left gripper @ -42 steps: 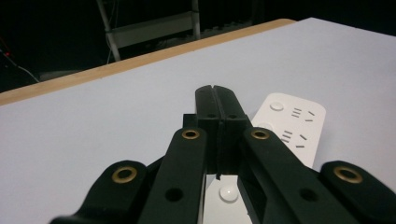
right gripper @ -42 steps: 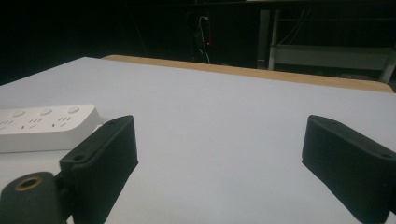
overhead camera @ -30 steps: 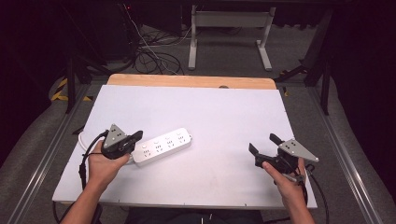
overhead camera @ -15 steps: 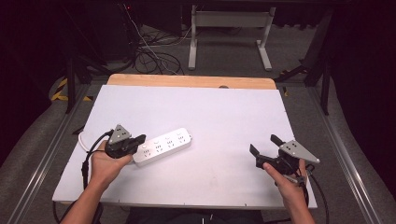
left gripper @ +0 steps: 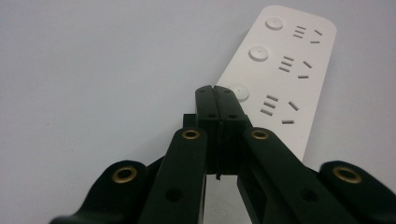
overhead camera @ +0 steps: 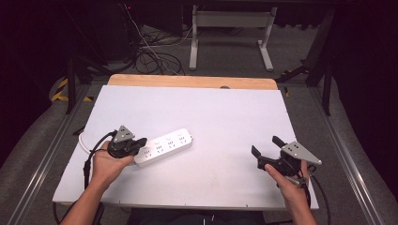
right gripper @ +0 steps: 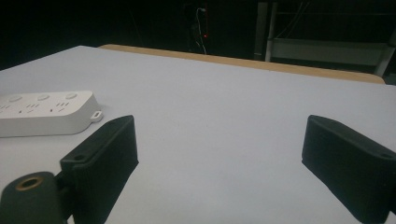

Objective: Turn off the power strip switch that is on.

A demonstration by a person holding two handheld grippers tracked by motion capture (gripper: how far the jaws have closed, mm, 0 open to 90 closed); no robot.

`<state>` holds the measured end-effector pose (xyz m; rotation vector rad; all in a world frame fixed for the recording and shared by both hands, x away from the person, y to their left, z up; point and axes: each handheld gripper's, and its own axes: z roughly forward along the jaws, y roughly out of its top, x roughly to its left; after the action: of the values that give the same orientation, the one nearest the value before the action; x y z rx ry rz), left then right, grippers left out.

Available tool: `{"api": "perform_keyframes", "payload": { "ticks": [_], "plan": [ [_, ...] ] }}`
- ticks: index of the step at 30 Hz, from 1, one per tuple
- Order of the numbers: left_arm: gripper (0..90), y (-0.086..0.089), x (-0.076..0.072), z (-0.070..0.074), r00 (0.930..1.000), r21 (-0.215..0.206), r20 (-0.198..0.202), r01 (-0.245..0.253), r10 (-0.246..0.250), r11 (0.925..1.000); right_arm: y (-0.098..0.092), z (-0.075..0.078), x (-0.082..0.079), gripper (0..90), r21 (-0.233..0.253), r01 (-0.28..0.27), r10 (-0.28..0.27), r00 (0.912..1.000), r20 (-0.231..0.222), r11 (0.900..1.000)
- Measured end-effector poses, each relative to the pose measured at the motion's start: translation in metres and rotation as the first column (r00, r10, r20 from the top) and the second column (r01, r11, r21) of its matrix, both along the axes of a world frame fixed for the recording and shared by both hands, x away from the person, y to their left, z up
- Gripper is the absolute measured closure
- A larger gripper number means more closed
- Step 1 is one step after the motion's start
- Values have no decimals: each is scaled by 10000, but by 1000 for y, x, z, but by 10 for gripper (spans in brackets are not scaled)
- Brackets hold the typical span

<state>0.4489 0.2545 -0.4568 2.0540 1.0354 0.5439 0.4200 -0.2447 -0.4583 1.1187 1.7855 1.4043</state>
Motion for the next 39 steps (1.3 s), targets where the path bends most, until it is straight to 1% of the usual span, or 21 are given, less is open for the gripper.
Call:
{"api": "perform_keyframes", "payload": {
  "ticks": [1,3,6,8,12,15,16,19,20,21,24,26,27,28,29,30,31,32,34,35,39],
  "plan": [
    [900,0,0,-1,9999,-100,-100,-2,1,9999,0,0,0,108,-2,-6,6,10000,1,10000],
    [900,1,1,-1,9999,-113,-115,-24,23,9999,0,0,0,109,-8,-21,21,10000,1,10000],
    [900,0,2,-2,9998,-10,-170,45,-45,10000,1,0,0,109,2,-37,37,10000,-12,10000],
    [900,-1,2,-3,9997,169,-213,79,-75,9998,1,0,0,109,-3,-45,45,10000,-14,10000],
    [900,-2,2,-4,9993,212,-339,162,-155,9996,1,0,0,110,-33,-59,59,10000,-41,10000],
    [900,-3,2,-6,9993,481,-350,166,-149,9987,2,0,1,111,-13,-62,62,10000,-76,10000],
    [900,-4,2,-7,9990,393,-396,198,-183,9990,2,0,1,111,-13,-62,62,10000,-76,10000],
    [900,-5,1,-7,9991,393,-363,252,-238,9989,2,0,1,112,-52,-117,117,9999,-97,9999],
    [900,-5,1,-8,9991,374,-361,232,-218,9990,2,0,1,112,-52,-117,117,9999,-97,9999],
    [900,-5,1,-8,9994,474,-278,215,-202,9986,2,0,1,110,-35,-123,123,9999,-115,9999],
    [900,-5,0,-8,9997,645,-221,146,-132,9978,2,0,1,107,17,-84,84,9999,-147,10000],
    [900,-5,0,-8,9996,692,-296,3,17,9976,2,0,1,106,42,-73,73,9998,-158,10000],
    [900,-4,0,-8,9996,776,-248,-98,118,9969,2,0,1,106,47,-68,69,9999,-157,10000],
    [900,-4,0,-8,9996,1005,-104,-269,281,9946,2,0,1,106,48,-72,72,9999,-157,10000],
    [900,-3,0,-8,9994,855,-191,-265,282,9960,2,0,1,106,41,-72,72,9999,-155,10000],
    [900,-1,0,-8,9988,507,-428,-214,236,9985,2,0,1,106,36,-72,72,9999,-140,10000],
    [900,0,1,-9,9986,303,-497,-160,175,9994,2,0,1,106,39,-90,90,9999,-133,10000],
    [900,-1,0,-9,9986,308,-496,-155,170,9994,2,0,1,106,39,-90,90,9999,-133,10000],
    [900,-4,-1,-9,9993,645,-336,-124,146,9978,3,0,2,106,34,-119,119,9998,-142,9999],
    [900,-5,-1,-9,9995,726,-279,-129,149,9973,4,0,2,106,28,-129,129,9998,-157,9999],
    [900,-5,-2,-9,9994,734,-248,-204,223,9971,5,0,3,106,33,-156,156,9998,-149,9999]
  ]
}}
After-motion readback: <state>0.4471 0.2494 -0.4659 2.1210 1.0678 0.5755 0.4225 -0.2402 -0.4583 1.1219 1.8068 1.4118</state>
